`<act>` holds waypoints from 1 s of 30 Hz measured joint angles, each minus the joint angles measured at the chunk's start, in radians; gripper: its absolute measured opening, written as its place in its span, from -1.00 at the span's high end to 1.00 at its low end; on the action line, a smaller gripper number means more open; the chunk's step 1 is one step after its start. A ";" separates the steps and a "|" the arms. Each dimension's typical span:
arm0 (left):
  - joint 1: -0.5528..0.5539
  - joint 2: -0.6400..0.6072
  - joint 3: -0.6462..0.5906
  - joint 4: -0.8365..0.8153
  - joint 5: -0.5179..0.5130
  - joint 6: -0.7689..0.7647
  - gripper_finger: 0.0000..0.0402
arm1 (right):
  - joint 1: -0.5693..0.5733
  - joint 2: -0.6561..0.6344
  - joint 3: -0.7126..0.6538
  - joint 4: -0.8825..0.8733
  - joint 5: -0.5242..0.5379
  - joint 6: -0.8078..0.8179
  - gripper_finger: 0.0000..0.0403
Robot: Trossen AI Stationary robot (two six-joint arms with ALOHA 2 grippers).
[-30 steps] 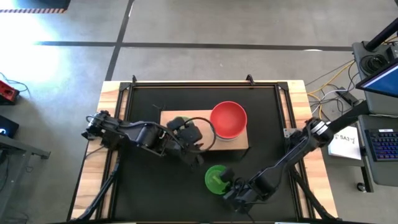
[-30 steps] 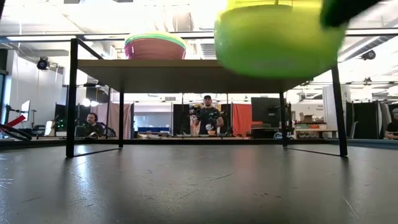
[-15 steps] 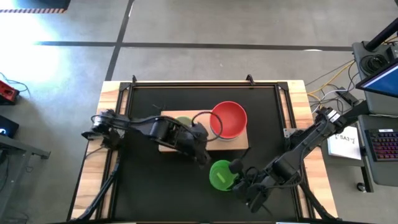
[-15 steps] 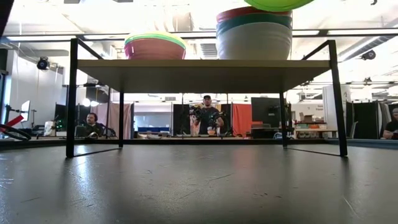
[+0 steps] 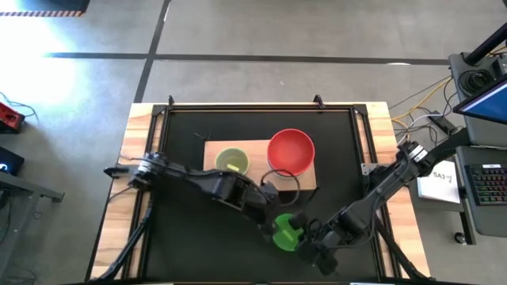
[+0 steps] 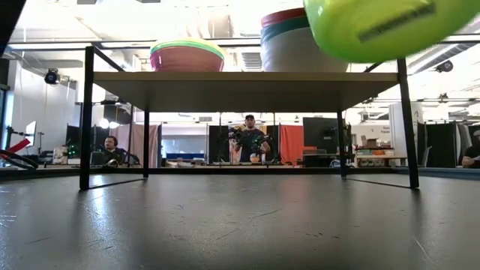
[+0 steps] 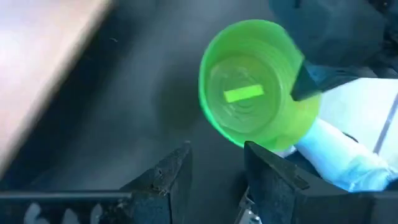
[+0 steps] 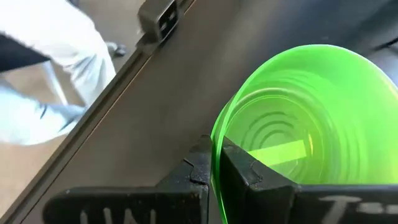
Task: Place and stack bowls onto a shelf
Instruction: Stack the small light green bowl on top of the small yellow bowl on the shelf
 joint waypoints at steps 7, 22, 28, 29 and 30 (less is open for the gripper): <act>-0.007 0.135 0.106 -0.036 0.100 0.011 0.37 | 0.001 0.023 0.000 0.008 -0.075 -0.026 0.96; -0.012 0.121 0.050 0.063 0.143 0.063 0.37 | 0.019 0.011 0.013 0.048 -0.073 -0.167 0.96; -0.012 0.121 0.045 0.088 0.143 0.060 0.37 | 0.019 0.011 0.013 0.072 -0.073 -0.219 0.96; -0.012 0.121 0.044 0.090 0.143 0.058 0.37 | 0.019 0.011 0.013 0.077 -0.073 -0.226 0.96; -0.012 0.121 0.042 0.089 0.145 0.054 0.37 | 0.019 0.011 0.013 0.079 -0.073 -0.235 0.96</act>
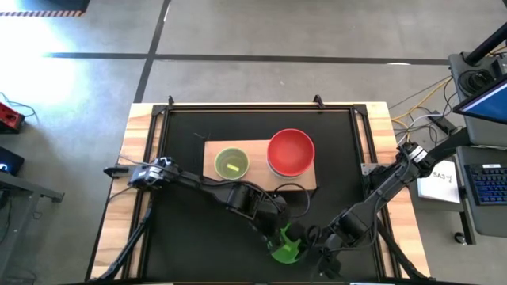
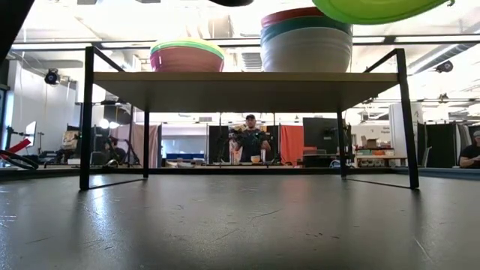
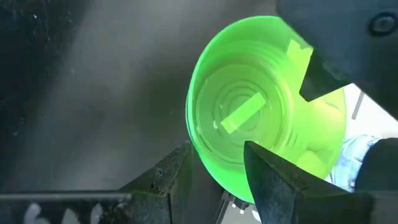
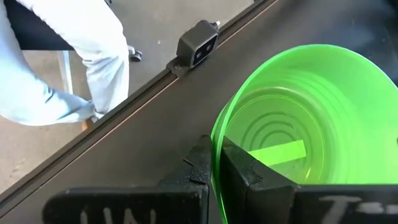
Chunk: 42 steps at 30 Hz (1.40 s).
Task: Place and stack bowls onto a shelf
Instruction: Stack the small light green bowl on top of the small yellow bowl on the shelf
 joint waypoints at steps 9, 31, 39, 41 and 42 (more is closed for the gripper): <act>0.000 0.003 -0.002 0.001 0.007 -0.006 0.37 | 0.000 0.000 0.051 0.002 0.002 -0.052 0.96; 0.000 0.018 -0.004 -0.007 0.076 0.050 1.00 | -0.004 0.000 0.068 0.012 -0.005 0.090 0.59; -0.001 0.018 -0.009 -0.019 0.091 0.073 1.00 | -0.004 -0.004 0.067 0.009 0.002 0.090 0.18; -0.001 0.017 -0.009 -0.019 0.104 0.074 1.00 | -0.004 -0.008 0.067 0.000 0.026 0.091 0.11; -0.001 0.017 -0.009 -0.020 0.110 0.074 1.00 | -0.005 -0.009 0.067 -0.007 0.042 0.090 0.08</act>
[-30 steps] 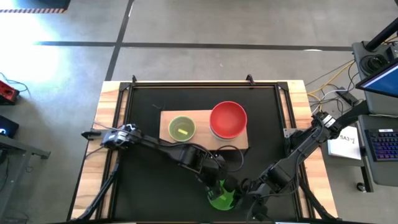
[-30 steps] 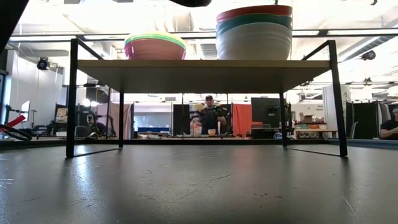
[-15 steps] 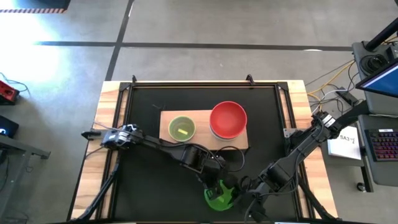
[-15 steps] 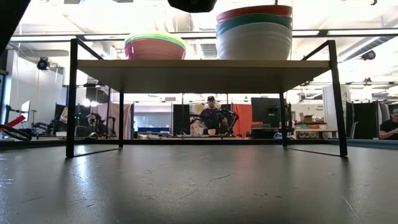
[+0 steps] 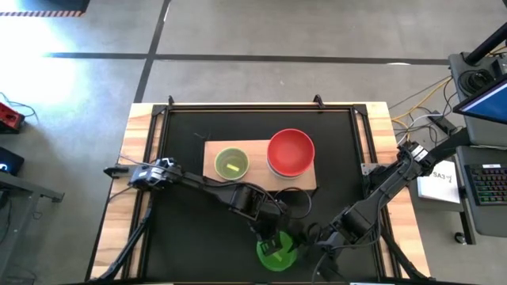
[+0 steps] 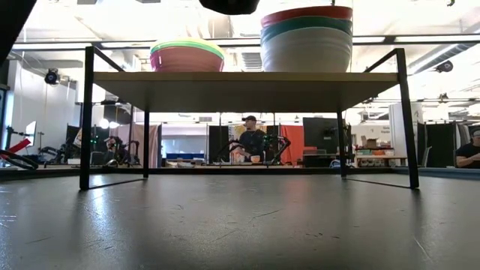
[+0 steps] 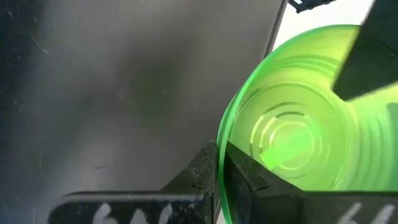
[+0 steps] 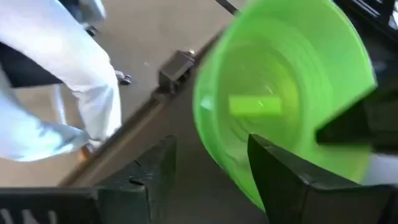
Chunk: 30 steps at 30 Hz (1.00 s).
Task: Place and stack bowls onto a shelf
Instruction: Stack the small light green bowl on top of the small yellow bowl on the shelf
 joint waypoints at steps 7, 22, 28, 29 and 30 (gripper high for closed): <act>0.003 0.000 0.000 -0.006 0.007 0.000 1.00 | 0.000 0.000 0.000 -0.061 0.089 -0.009 -0.01; 0.021 -0.003 0.000 0.033 0.027 0.004 1.00 | -0.008 -0.029 -0.001 -0.126 0.143 -0.072 -0.01; 0.033 -0.004 0.002 0.047 0.019 0.007 1.00 | -0.011 -0.036 0.064 -0.285 0.143 -0.027 -0.01; 0.034 -0.004 0.002 0.047 0.014 0.009 1.00 | -0.011 -0.036 0.075 -0.303 0.144 -0.011 -0.01; 0.034 -0.005 0.002 0.047 0.010 0.010 1.00 | -0.011 -0.036 0.087 -0.325 0.143 0.001 -0.01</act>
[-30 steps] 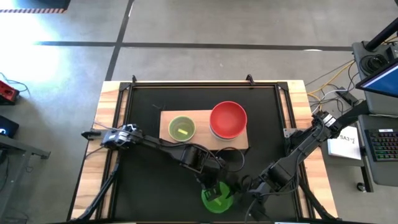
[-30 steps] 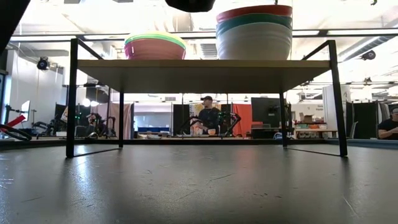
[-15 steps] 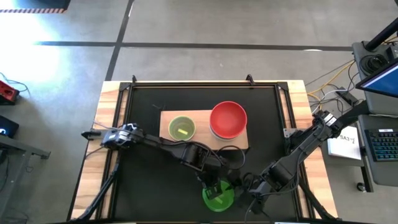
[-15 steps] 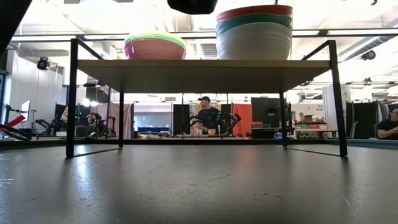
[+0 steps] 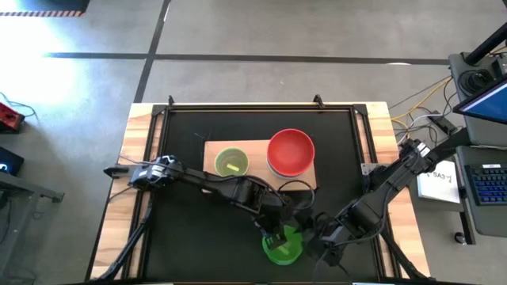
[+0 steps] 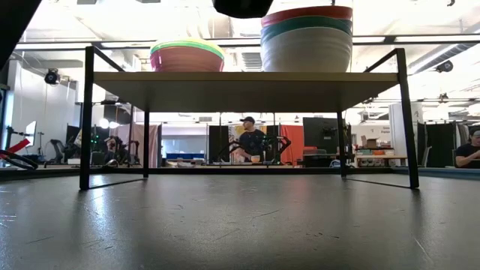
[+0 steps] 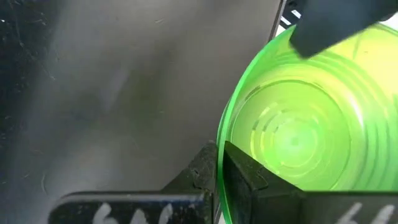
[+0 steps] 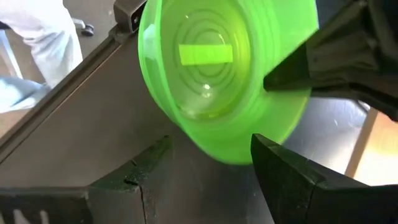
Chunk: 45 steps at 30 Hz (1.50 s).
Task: Place and stack bowls onto a shelf
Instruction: Stack the small light green bowl on top of the small yellow bowl on the shelf
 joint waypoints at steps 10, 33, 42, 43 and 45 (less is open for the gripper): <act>-0.004 -0.003 0.000 -0.046 -0.009 0.015 1.00 | 0.000 -0.011 0.217 -0.221 -0.002 0.099 -0.01; 0.082 -0.154 0.065 -0.421 -0.336 0.081 1.00 | 0.001 -0.054 0.421 -0.552 -0.200 0.367 -0.01; 0.163 -0.258 0.065 -0.499 -0.498 0.091 1.00 | 0.001 -0.114 0.397 -0.568 -0.120 0.357 -0.01; 0.176 -0.265 0.065 -0.499 -0.506 0.092 1.00 | 0.000 -0.125 0.385 -0.568 -0.104 0.360 -0.01; 0.204 -0.275 0.065 -0.499 -0.509 0.105 1.00 | 0.000 -0.155 0.353 -0.570 -0.077 0.376 -0.01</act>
